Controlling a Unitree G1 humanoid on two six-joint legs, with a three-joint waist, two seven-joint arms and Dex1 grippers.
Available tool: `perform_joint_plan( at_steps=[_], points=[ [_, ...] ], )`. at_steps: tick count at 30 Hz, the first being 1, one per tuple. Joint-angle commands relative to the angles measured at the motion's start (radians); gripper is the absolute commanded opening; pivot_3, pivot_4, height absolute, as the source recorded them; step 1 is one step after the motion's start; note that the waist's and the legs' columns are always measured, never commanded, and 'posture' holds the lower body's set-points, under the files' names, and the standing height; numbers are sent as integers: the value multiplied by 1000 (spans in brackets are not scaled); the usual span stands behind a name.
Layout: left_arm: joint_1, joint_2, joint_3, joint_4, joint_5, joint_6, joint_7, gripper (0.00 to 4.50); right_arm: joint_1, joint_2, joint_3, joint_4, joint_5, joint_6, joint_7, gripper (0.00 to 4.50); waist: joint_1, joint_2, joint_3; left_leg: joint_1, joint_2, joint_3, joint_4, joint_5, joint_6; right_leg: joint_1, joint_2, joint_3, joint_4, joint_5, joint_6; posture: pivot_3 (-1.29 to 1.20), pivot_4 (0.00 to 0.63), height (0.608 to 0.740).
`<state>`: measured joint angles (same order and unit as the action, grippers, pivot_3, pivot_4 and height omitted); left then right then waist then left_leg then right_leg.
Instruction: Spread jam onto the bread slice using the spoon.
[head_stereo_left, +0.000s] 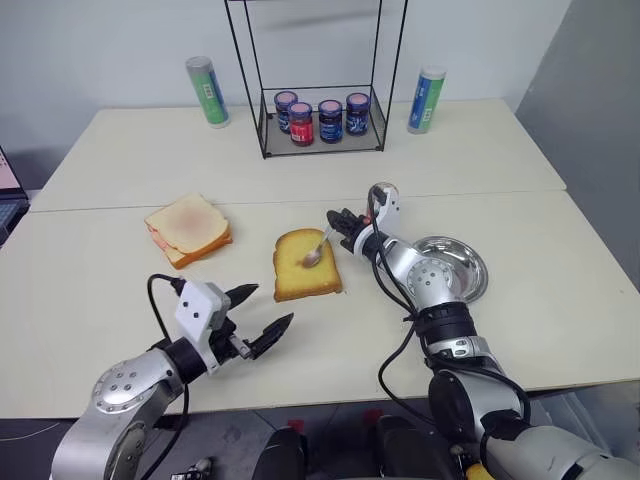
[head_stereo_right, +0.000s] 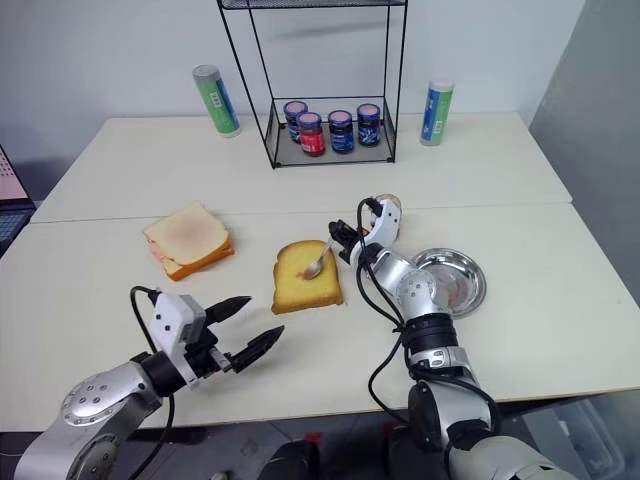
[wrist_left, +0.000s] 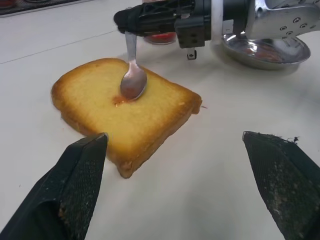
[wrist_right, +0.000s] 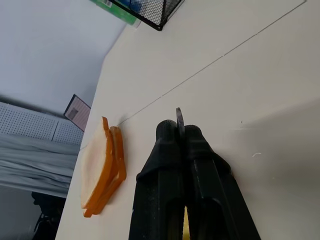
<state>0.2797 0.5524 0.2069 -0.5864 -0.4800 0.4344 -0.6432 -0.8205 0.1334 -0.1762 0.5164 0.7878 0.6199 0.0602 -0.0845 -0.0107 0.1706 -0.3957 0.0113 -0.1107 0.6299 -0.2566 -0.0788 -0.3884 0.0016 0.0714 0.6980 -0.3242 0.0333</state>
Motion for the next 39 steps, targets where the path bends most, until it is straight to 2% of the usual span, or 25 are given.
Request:
perform_joint_plan(
  at_steps=[1, 9, 16, 27, 33, 39],
  points=[
    [41, -9, 10, -17, 10, -40, -1, 4500, -77, 128, 5, 1, 11, -21, 27, 71, 1, 0, 0, 0, 0, 0, 0, 0, 0, 0, 0, 0, 0, 0, 0, 0, 150, 740],
    [49, -31, -16, -37, 21, -42, 31, 4500, -83, 162, 29, 60, 2, -33, 55, 71, 3, 0, 0, 0, 0, 0, 0, 0, 0, 0, 0, -1, 0, 0, 0, 0, 150, 740],
    [24, -28, -22, -35, 18, -35, 37, 4500, -100, 123, 65, 98, -48, -64, 99, 71, 1, 0, 0, 0, 0, 0, 0, 0, 0, 0, 0, 0, 0, 0, 0, 0, 150, 740],
    [-10, -18, -29, -6, 19, -40, 22, 4500, 59, -25, 120, -208, -54, 204, 114, 71, 3, 0, 0, 0, 1, -1, 0, 0, 0, 0, 0, -1, 0, 0, 0, 0, 150, 740],
    [-28, -23, -36, 5, 23, -44, 17, 4500, 72, -44, 81, -290, -44, 280, 89, 71, 3, 0, 0, 0, 0, -1, 0, 0, 0, 1, 0, -1, 0, 0, 0, 0, 150, 740],
    [-25, -21, -34, 5, 22, -48, 15, 4500, -36, 15, -20, -201, -26, 231, 41, 71, 2, 0, 0, 0, 0, -1, 0, 0, 0, 0, 0, -1, 0, 0, 0, 0, 150, 740]
  ],
)
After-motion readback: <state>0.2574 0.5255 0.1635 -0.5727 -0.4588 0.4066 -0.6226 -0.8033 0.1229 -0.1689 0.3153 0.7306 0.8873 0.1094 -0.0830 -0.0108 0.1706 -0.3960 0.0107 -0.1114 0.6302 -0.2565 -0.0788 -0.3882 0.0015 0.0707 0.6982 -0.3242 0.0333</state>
